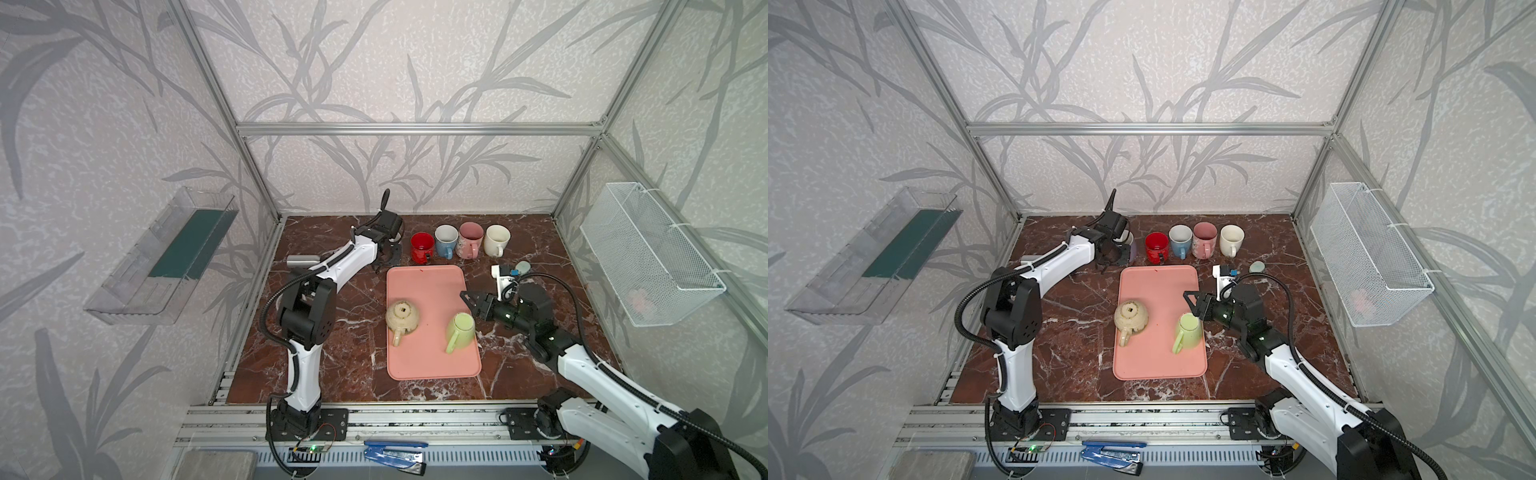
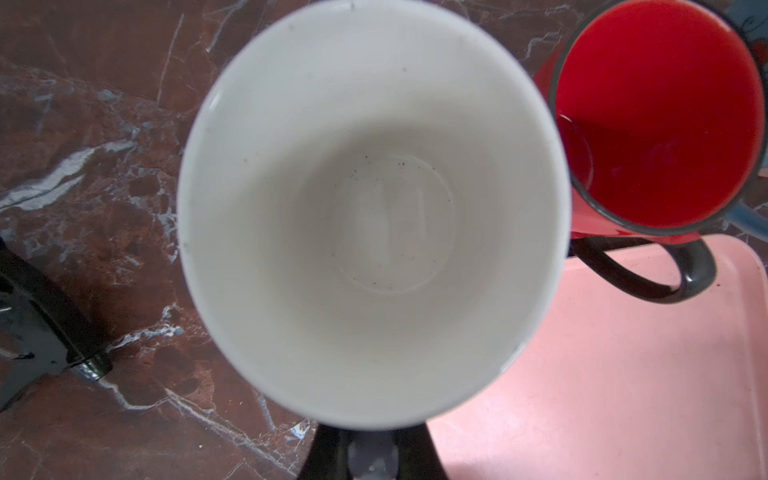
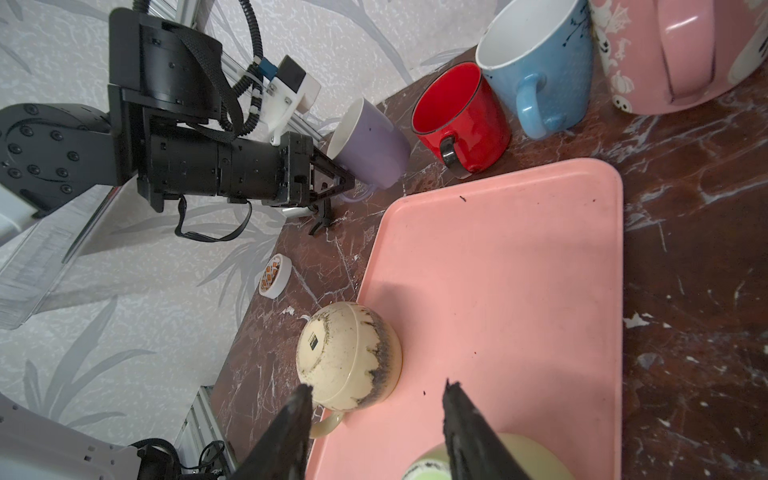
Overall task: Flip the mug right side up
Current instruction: 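Carry the lavender mug upright beyond the tray beside the red mug with the left gripper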
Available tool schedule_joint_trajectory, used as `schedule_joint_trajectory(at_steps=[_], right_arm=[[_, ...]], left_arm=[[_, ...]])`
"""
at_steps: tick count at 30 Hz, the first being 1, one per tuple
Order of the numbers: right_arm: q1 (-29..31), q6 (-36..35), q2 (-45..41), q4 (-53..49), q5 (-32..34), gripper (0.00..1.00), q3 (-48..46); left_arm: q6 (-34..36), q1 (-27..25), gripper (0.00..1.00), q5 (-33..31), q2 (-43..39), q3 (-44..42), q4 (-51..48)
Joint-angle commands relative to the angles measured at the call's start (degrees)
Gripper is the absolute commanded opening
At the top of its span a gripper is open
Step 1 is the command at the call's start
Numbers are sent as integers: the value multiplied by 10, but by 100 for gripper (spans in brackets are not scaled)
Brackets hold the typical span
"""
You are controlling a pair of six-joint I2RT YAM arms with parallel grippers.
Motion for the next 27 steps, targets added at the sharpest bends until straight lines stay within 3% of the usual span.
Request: schedule_joint_trajectory(at_steps=[1,27], right_arm=[[2,-6,-2,20,6,51,-4],[2,3,19,39,-5,51,-8]], left_arm=[[-1,2,0,5,6,34,14],[-1,0,0,15,87,114,-33]])
